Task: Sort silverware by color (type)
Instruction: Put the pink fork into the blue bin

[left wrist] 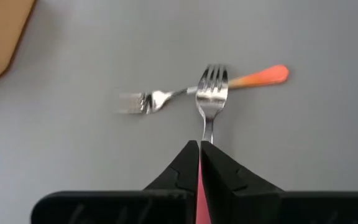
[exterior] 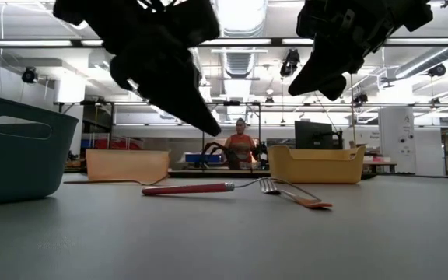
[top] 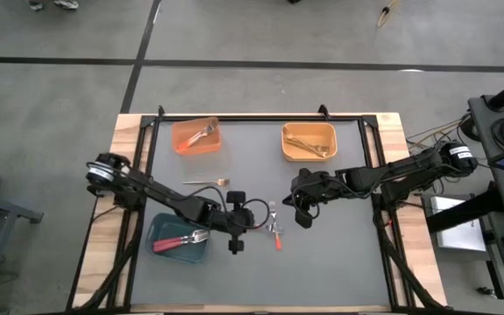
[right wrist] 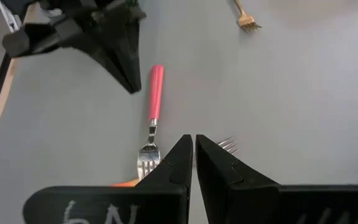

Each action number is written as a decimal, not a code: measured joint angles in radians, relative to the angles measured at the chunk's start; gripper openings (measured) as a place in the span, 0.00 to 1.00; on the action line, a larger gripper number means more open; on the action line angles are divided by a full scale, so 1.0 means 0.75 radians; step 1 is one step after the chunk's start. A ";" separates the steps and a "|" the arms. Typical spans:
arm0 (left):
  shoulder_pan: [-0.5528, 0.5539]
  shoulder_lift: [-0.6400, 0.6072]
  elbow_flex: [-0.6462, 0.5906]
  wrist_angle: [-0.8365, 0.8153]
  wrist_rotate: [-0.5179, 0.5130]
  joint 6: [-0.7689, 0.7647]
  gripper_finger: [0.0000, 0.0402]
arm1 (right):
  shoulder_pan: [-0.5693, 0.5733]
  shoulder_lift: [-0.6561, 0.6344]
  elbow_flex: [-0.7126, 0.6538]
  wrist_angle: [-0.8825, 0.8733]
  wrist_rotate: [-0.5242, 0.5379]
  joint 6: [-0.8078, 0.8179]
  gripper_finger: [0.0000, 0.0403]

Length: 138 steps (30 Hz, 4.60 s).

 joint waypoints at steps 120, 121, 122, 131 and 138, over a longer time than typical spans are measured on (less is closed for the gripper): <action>0.122 -0.440 -0.601 1.440 0.631 -0.025 0.08 | 0.050 0.020 -0.016 0.882 -0.069 -0.475 0.35; 0.122 -0.421 -0.593 1.448 0.631 -0.027 0.08 | 0.052 0.020 -0.016 0.896 -0.071 -0.493 0.39; 0.122 -0.399 -0.583 1.455 0.636 -0.029 0.08 | 0.056 0.020 -0.016 0.907 -0.079 -0.518 0.42; 0.129 -0.223 -0.428 1.505 0.733 -0.032 0.08 | 0.087 0.020 -0.015 0.968 -0.292 -0.771 0.50; 0.169 -0.120 -0.330 1.511 0.773 -0.033 0.08 | 0.114 0.020 -0.015 1.009 -0.403 -0.854 0.48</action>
